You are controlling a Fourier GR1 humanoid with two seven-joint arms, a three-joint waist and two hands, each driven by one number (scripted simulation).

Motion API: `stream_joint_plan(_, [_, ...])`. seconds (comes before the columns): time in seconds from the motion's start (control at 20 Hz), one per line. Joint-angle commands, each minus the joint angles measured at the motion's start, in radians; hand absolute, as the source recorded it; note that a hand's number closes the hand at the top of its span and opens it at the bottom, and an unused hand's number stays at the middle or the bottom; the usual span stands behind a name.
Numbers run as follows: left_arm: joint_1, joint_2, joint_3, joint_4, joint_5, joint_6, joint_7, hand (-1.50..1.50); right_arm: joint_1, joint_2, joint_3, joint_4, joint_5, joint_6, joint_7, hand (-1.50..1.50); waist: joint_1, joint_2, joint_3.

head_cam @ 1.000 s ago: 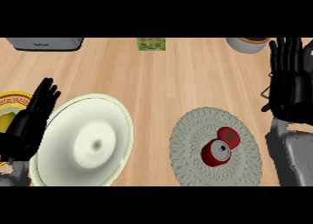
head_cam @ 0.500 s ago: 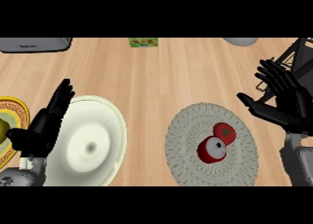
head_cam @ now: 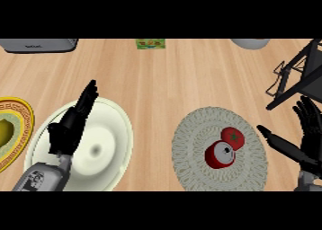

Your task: Pick the can from the placemat and place it in the tiered shelf

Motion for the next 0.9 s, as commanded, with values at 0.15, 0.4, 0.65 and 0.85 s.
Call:
stream_joint_plan(0.15, [0.008,-0.025,-0.001,0.038,-0.029,-0.019,-0.05,0.0,0.084,-0.136,0.073,-0.083,-0.001,0.229,0.064,-1.5,0.015,-0.002,-0.002])
stream_joint_plan(0.4, [-0.001,-0.032,0.011,0.057,-0.038,-0.026,-0.042,0.0,0.095,-0.229,0.157,-0.324,0.107,0.218,0.33,-1.5,0.016,-0.004,-0.003])
stream_joint_plan(0.65, [-0.037,-0.052,0.031,0.114,-0.035,-0.039,-0.062,0.0,0.099,-0.345,0.193,-0.564,0.129,0.297,0.621,-1.5,0.009,-0.004,-0.004])
stream_joint_plan(0.85, [-0.032,-0.063,0.008,0.079,-0.05,-0.025,-0.004,0.0,0.049,-0.443,0.278,-0.594,0.2,0.399,0.784,-1.5,0.023,-0.004,-0.004])
